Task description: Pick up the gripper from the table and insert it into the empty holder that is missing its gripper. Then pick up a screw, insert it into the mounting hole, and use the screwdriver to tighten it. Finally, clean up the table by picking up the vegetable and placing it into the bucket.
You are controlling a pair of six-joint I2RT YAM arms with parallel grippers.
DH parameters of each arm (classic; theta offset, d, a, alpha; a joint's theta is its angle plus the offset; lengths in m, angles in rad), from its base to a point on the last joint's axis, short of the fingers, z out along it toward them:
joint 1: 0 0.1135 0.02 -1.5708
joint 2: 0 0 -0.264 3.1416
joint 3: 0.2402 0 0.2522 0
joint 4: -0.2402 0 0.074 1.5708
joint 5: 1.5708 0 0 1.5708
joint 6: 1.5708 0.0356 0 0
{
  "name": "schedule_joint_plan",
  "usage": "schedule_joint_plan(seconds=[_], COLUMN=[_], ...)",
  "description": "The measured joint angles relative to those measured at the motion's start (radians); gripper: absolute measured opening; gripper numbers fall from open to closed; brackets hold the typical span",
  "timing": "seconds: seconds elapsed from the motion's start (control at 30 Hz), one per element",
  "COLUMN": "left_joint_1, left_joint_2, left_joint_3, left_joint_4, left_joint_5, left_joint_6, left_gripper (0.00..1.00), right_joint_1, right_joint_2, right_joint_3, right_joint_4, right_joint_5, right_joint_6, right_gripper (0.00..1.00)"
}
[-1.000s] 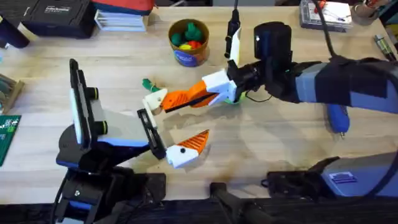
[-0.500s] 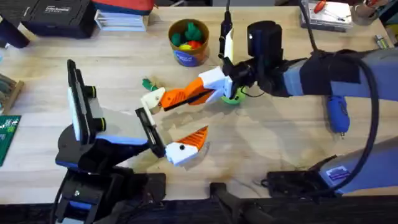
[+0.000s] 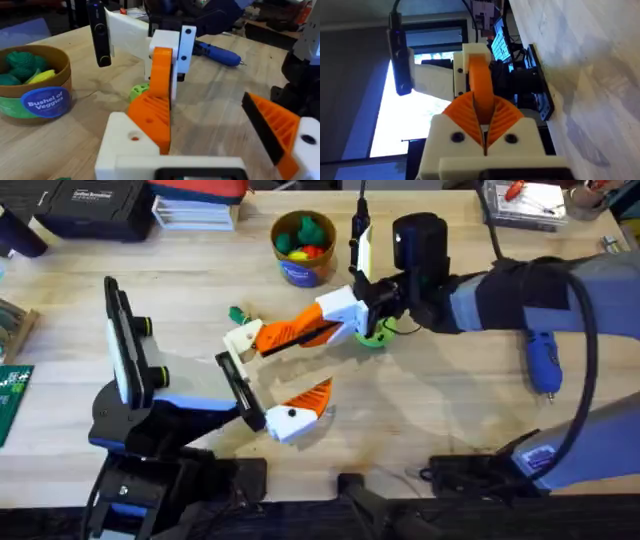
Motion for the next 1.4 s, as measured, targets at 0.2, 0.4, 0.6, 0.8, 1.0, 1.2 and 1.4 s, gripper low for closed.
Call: schedule_joint_plan(seconds=[0.2,0.4,0.6,0.8,1.0,1.2,1.4], left_joint_1=[0.001,-0.004,-0.013,-0.013,-0.014,-0.017,-0.010], left_joint_2=[0.005,0.005,0.004,0.004,0.004,0.004,0.004], left_joint_3=[0.000,0.001,0.001,0.001,0.001,0.001,0.001], left_joint_4=[0.001,-0.002,-0.006,-0.007,-0.011,-0.012,-0.010], left_joint_5=[-0.007,0.026,0.074,0.092,0.116,0.126,0.100], left_joint_6=[-0.003,-0.004,0.000,0.003,0.004,0.003,0.002], left_gripper=[0.985,0.985,0.985,0.985,0.985,0.985,0.985], right_joint_1=[0.002,-0.022,-0.057,-0.059,-0.023,0.024,0.037], right_joint_2=[0.012,0.022,0.031,0.037,0.037,0.037,0.037], right_joint_3=[0.004,0.004,0.004,0.004,0.004,0.008,0.022], right_joint_4=[0.031,0.038,0.033,0.028,0.029,0.031,0.031], right_joint_5=[-0.007,-0.036,-0.082,-0.116,-0.122,-0.115,-0.069], right_joint_6=[-0.005,-0.010,-0.020,-0.020,-0.020,-0.020,-0.013], right_gripper=[0.010,0.010,0.010,0.010,0.010,0.010,0.010])
